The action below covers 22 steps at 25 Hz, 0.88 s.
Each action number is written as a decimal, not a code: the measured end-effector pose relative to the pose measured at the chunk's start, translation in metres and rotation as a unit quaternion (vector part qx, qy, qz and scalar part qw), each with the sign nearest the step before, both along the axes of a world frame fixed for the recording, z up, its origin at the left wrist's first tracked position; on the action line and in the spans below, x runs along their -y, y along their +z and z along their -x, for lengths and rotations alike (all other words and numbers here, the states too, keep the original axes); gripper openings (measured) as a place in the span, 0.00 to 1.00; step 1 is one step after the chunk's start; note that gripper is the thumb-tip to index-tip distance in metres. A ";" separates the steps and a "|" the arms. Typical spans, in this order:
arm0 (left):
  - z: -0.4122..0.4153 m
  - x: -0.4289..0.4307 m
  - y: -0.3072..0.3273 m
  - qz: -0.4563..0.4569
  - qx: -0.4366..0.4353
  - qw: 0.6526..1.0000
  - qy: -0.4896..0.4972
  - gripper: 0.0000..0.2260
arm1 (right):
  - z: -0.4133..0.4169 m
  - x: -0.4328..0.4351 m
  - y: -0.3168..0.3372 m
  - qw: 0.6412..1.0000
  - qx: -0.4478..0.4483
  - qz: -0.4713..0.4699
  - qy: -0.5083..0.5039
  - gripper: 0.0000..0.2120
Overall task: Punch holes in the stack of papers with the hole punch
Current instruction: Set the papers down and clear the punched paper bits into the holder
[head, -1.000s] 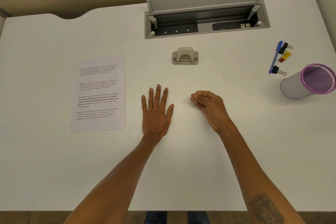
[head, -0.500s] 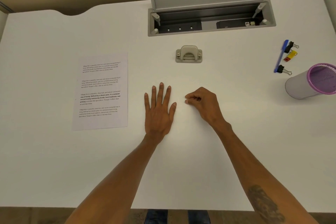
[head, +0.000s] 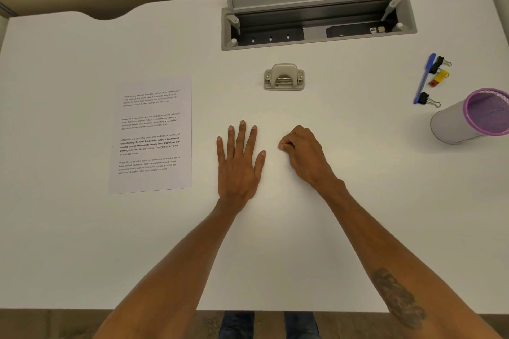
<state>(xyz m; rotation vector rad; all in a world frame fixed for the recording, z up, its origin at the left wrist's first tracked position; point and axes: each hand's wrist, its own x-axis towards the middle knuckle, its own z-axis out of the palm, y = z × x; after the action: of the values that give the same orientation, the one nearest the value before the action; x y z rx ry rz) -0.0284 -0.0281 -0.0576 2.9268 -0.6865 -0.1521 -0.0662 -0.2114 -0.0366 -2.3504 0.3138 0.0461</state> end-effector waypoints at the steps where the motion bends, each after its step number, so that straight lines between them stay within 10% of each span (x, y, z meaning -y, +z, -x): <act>1: 0.000 0.000 0.000 0.003 -0.002 1.000 0.000 0.27 | -0.001 -0.001 0.001 1.000 -0.006 -0.006 -0.009 0.07; 6: 0.000 -0.001 0.002 -0.007 -0.007 1.000 -0.004 0.27 | 0.002 0.004 0.016 0.958 -0.021 -0.210 -0.196 0.07; 13: 0.000 0.000 0.001 -0.007 -0.018 1.000 -0.007 0.27 | 0.020 0.026 0.039 0.749 -0.008 -0.588 -0.306 0.07; 22: 0.000 0.000 0.005 0.001 -0.031 0.999 -0.007 0.27 | 0.050 0.082 0.086 0.684 0.060 -0.618 -0.382 0.08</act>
<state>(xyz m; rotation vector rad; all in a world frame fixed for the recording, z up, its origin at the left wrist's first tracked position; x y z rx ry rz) -0.0284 -0.0279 -0.0527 2.9022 -0.6981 -0.2427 -0.1164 -0.2933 0.0493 -0.7417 0.8488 -0.2329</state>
